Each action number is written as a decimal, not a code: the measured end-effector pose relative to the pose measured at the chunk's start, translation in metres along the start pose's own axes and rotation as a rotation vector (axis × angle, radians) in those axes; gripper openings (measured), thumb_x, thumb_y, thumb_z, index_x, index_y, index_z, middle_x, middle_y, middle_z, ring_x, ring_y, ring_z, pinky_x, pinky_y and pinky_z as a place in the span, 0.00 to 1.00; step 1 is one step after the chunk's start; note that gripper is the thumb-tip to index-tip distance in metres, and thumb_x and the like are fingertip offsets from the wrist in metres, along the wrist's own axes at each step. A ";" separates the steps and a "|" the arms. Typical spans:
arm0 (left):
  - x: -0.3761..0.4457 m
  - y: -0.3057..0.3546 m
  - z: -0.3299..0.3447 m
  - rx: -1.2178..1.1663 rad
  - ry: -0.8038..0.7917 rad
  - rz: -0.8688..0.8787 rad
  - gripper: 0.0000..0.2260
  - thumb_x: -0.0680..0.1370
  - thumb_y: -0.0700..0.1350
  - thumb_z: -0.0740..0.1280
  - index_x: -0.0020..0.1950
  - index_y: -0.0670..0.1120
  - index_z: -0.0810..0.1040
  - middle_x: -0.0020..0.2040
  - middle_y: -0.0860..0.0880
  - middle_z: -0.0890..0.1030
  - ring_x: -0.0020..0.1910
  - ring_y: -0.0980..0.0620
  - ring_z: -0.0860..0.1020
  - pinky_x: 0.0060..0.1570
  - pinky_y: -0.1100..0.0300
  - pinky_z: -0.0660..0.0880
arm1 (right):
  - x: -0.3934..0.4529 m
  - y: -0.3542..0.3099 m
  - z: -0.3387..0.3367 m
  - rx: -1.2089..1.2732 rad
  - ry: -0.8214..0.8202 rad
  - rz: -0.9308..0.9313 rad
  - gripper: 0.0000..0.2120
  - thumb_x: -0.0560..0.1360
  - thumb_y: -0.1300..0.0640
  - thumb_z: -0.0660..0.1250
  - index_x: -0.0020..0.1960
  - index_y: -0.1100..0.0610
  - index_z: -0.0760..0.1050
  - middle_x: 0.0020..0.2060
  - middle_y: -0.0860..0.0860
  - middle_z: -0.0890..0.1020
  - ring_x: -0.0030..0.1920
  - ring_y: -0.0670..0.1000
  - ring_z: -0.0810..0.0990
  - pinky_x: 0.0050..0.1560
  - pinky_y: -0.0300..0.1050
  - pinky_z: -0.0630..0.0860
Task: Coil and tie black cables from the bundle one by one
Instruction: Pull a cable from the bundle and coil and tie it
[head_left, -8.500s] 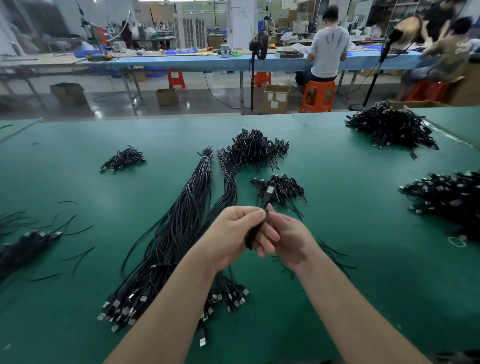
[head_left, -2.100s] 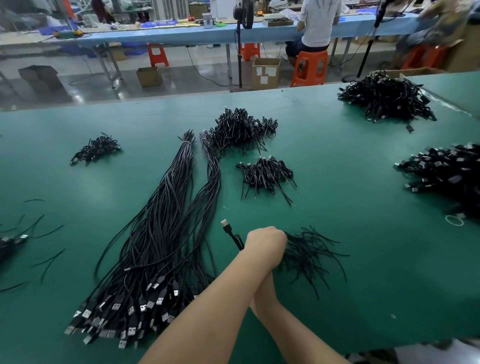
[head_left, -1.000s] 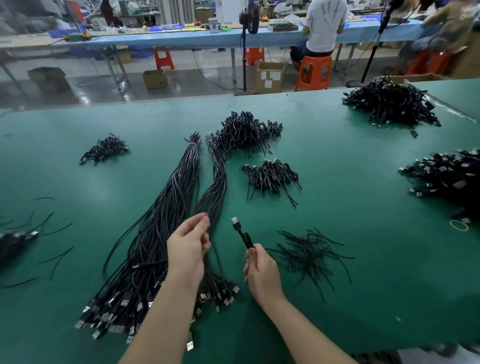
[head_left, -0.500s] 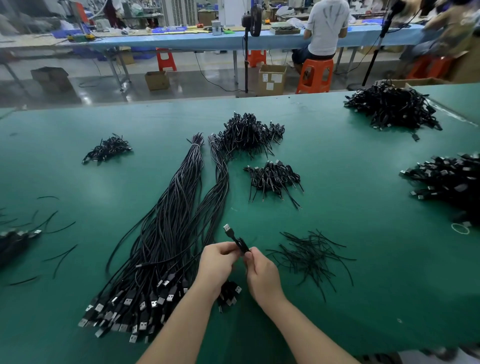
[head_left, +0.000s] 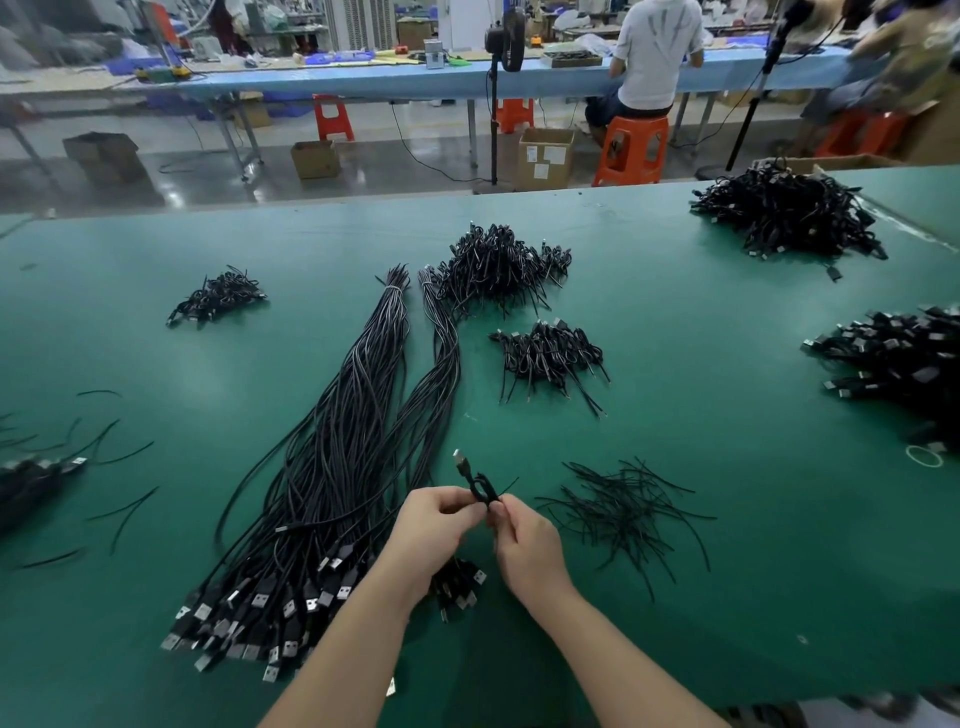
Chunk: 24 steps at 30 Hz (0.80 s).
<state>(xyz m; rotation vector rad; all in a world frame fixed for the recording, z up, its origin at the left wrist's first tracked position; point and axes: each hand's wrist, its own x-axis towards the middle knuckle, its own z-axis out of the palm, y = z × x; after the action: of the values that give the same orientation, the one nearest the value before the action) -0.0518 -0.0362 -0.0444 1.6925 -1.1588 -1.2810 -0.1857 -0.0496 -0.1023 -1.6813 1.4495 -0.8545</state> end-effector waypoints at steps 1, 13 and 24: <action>-0.001 0.000 0.000 0.006 -0.001 0.003 0.05 0.80 0.44 0.70 0.49 0.50 0.86 0.37 0.57 0.85 0.30 0.67 0.76 0.36 0.69 0.72 | 0.000 0.000 0.000 0.005 -0.001 0.002 0.18 0.84 0.56 0.59 0.35 0.50 0.66 0.27 0.44 0.71 0.26 0.43 0.66 0.29 0.38 0.62; 0.002 -0.004 0.011 -0.008 0.122 -0.056 0.09 0.80 0.47 0.70 0.41 0.46 0.83 0.24 0.60 0.76 0.23 0.65 0.73 0.28 0.70 0.67 | -0.007 -0.004 0.000 0.114 0.073 -0.062 0.09 0.82 0.57 0.65 0.49 0.54 0.84 0.29 0.33 0.77 0.33 0.37 0.77 0.36 0.28 0.67; 0.006 0.004 0.000 0.406 0.099 -0.028 0.11 0.81 0.50 0.67 0.43 0.48 0.83 0.28 0.56 0.76 0.28 0.58 0.72 0.27 0.64 0.65 | -0.003 -0.010 -0.001 0.154 0.009 0.075 0.08 0.81 0.55 0.66 0.52 0.52 0.85 0.31 0.40 0.80 0.32 0.39 0.77 0.36 0.33 0.69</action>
<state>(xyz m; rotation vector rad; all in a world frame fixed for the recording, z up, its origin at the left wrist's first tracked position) -0.0520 -0.0434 -0.0423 2.0427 -1.4078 -1.0101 -0.1820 -0.0462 -0.0938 -1.5019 1.4062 -0.9097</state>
